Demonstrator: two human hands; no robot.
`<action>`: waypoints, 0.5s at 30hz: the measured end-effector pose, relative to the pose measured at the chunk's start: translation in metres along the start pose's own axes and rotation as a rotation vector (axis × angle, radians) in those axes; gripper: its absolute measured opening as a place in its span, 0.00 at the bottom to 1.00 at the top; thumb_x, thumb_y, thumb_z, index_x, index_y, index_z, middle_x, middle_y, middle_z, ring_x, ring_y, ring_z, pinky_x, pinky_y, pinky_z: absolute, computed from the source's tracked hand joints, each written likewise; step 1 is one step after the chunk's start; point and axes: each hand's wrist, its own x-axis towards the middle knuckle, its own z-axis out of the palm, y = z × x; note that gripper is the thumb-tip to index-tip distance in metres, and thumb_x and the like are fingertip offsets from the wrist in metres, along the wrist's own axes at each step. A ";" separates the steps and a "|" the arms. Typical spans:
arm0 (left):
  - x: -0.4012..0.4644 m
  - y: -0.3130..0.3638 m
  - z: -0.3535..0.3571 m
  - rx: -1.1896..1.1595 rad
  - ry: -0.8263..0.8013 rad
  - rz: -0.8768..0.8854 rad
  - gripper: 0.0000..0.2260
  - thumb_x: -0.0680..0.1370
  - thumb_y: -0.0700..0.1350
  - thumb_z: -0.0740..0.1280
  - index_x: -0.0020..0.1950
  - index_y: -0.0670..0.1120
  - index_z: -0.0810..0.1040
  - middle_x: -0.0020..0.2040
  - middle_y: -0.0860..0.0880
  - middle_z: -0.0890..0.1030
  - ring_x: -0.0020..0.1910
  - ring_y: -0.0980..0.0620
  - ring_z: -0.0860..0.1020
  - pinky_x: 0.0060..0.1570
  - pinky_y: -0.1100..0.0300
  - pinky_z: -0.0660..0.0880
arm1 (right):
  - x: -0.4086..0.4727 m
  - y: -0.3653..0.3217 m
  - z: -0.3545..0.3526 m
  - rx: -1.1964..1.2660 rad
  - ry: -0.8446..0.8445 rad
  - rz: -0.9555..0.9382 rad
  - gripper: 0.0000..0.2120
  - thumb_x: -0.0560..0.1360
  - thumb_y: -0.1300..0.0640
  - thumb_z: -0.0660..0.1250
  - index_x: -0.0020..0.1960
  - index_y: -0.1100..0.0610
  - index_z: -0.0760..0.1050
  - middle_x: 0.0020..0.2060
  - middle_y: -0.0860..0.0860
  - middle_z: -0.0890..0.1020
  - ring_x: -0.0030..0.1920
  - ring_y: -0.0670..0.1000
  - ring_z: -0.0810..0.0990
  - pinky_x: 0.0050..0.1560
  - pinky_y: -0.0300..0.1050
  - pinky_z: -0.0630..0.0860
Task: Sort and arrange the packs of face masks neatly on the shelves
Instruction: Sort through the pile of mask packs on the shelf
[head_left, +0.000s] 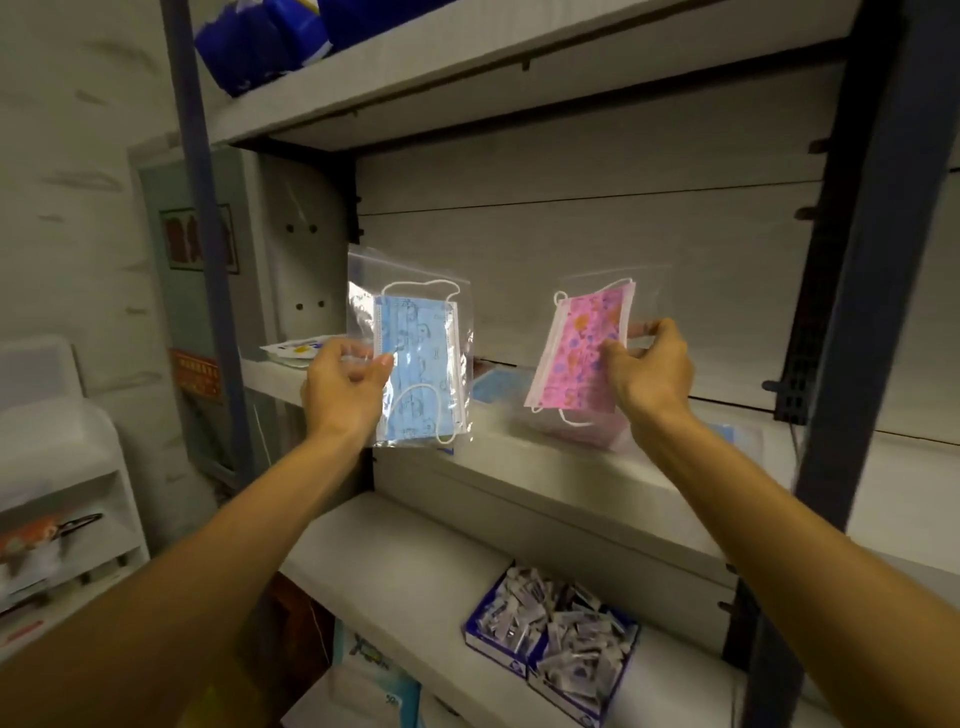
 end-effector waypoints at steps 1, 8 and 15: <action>0.009 -0.004 0.007 -0.013 -0.007 0.005 0.08 0.78 0.45 0.67 0.51 0.43 0.70 0.46 0.49 0.79 0.44 0.51 0.79 0.28 0.64 0.74 | 0.007 0.005 0.007 -0.011 0.021 0.003 0.07 0.77 0.56 0.66 0.52 0.53 0.68 0.48 0.56 0.80 0.44 0.56 0.81 0.46 0.58 0.81; 0.053 -0.028 0.047 -0.071 -0.080 0.004 0.08 0.77 0.45 0.68 0.51 0.45 0.71 0.40 0.54 0.78 0.39 0.55 0.78 0.25 0.68 0.72 | 0.046 0.031 0.032 -0.219 0.026 0.089 0.10 0.76 0.57 0.67 0.54 0.53 0.69 0.51 0.57 0.78 0.47 0.59 0.80 0.51 0.58 0.79; 0.098 -0.050 0.072 -0.096 -0.149 -0.036 0.08 0.77 0.44 0.68 0.51 0.45 0.70 0.48 0.49 0.79 0.45 0.51 0.80 0.31 0.63 0.75 | 0.053 0.053 0.038 -0.660 -0.102 0.098 0.13 0.76 0.57 0.67 0.59 0.57 0.72 0.55 0.59 0.78 0.52 0.61 0.78 0.54 0.57 0.78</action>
